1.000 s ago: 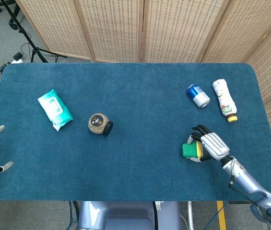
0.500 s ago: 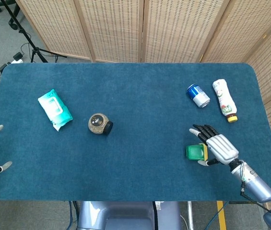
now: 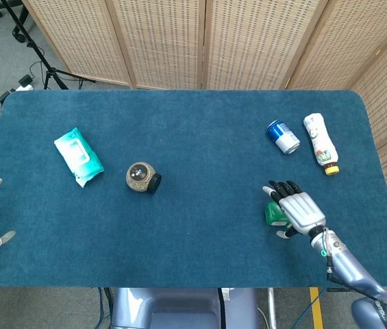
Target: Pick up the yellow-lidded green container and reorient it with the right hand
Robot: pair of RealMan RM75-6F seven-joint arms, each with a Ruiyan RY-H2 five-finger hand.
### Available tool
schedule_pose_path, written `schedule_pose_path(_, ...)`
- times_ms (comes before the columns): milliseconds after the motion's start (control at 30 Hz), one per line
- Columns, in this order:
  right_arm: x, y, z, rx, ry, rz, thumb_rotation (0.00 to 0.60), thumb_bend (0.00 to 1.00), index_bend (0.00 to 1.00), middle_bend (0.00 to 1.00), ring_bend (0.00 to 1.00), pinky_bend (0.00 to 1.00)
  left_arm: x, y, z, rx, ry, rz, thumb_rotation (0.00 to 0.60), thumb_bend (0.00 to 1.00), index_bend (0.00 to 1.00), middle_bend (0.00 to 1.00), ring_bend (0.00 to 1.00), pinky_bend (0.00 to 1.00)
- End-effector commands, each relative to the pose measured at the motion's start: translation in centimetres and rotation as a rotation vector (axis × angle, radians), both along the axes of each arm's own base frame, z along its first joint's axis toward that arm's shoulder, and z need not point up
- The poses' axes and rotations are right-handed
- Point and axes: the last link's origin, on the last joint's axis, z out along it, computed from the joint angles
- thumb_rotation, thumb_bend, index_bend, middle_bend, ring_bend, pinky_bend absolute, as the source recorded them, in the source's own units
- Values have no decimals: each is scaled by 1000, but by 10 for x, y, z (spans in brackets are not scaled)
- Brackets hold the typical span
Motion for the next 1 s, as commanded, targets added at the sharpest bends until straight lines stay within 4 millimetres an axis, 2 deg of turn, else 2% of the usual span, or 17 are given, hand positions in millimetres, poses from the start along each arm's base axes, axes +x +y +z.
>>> schedule_pose_path(33,15,-7,-16,-1,42,18,600,1,0,0,0,0,0,0,1,2,-2,-1,600,0,0,0,0,0)
schedule_pose_path(233,11,-14,-27,3,103,-25,600,2,24,0,0,0,-1,0,1,3,-5,0,600,0,0,0,0,0)
schedule_pose_path(433,2,-21,-38,0,162,-28,600,10,127,15,0,0,-1,1,0,0,0,4,600,0,0,0,0,0)
schedule_pose_path(733,-5,-25,-47,-17,222,-1,600,104,346,292,0,0,-2,3,-1,0,2,8,600,0,0,0,0,0)
schedule_pose_path(900,-8,-28,-50,-52,256,35,600,269,468,412,37,0,-2,3,-1,0,2,9,600,0,0,0,0,0)
schedule_pose_path(1000,-10,-28,-50,-67,267,55,600,358,497,443,70,0,-2,3,-1,1,2,9,600,0,0,0,0,0)
